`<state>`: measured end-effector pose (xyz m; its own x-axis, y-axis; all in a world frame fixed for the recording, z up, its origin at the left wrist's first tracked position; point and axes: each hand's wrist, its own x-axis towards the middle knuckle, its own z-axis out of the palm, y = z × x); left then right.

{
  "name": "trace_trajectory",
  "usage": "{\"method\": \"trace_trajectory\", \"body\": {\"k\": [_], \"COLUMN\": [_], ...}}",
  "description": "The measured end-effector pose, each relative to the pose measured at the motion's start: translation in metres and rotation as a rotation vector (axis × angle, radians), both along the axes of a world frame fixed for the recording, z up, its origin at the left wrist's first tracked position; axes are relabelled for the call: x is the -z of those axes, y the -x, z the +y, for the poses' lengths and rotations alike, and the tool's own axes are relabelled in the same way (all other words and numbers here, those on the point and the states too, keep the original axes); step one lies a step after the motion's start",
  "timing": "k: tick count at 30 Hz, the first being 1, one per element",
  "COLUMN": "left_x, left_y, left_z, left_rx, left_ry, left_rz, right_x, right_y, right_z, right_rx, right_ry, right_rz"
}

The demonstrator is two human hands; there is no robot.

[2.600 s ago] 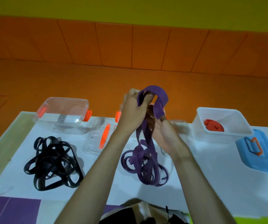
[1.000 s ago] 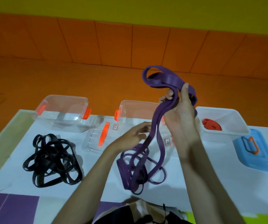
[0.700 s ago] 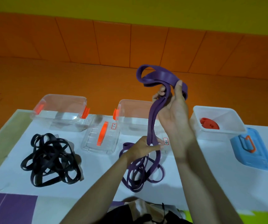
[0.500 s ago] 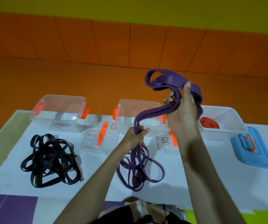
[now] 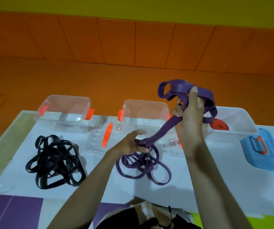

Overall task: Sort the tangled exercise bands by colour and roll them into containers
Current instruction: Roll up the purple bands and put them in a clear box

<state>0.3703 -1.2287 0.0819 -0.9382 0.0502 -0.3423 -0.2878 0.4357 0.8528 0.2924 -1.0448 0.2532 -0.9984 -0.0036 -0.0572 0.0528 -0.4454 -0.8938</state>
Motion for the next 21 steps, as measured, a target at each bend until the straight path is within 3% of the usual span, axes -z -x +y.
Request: {"method": "trace_trajectory", "body": {"k": [4, 5, 8, 10, 13, 15, 19, 21], "left_x": [0.096, 0.126, 0.122, 0.124, 0.144, 0.162, 0.15, 0.148], "left_y": [-0.035, -0.042, -0.062, -0.067, -0.083, -0.091, -0.095, -0.096], "left_z": [-0.02, -0.025, -0.015, -0.01, -0.013, -0.011, 0.002, 0.004], "left_rx": [0.199, 0.142, -0.201, -0.384, -0.455, -0.509, -0.623, -0.656], "left_ry": [0.513, 0.5, 0.305, 0.263, 0.331, 0.521, 0.414, 0.451], "left_rz": [-0.19, -0.217, -0.124, -0.174, -0.247, -0.209, -0.195, -0.203], "right_x": [0.007, 0.011, 0.02, 0.022, 0.02, 0.017, 0.01, 0.008], "right_y": [-0.003, -0.003, -0.006, -0.008, -0.007, -0.006, -0.005, -0.004], "right_z": [-0.003, -0.002, -0.002, -0.003, -0.002, -0.001, 0.001, 0.002], "right_rx": [-0.006, -0.001, -0.005, 0.002, 0.033, 0.039, 0.044, 0.05], "right_ry": [-0.041, -0.048, -0.06, -0.072, -0.094, -0.099, -0.095, -0.088], "right_rz": [0.021, 0.012, -0.003, -0.007, -0.002, 0.004, -0.025, -0.03]}}
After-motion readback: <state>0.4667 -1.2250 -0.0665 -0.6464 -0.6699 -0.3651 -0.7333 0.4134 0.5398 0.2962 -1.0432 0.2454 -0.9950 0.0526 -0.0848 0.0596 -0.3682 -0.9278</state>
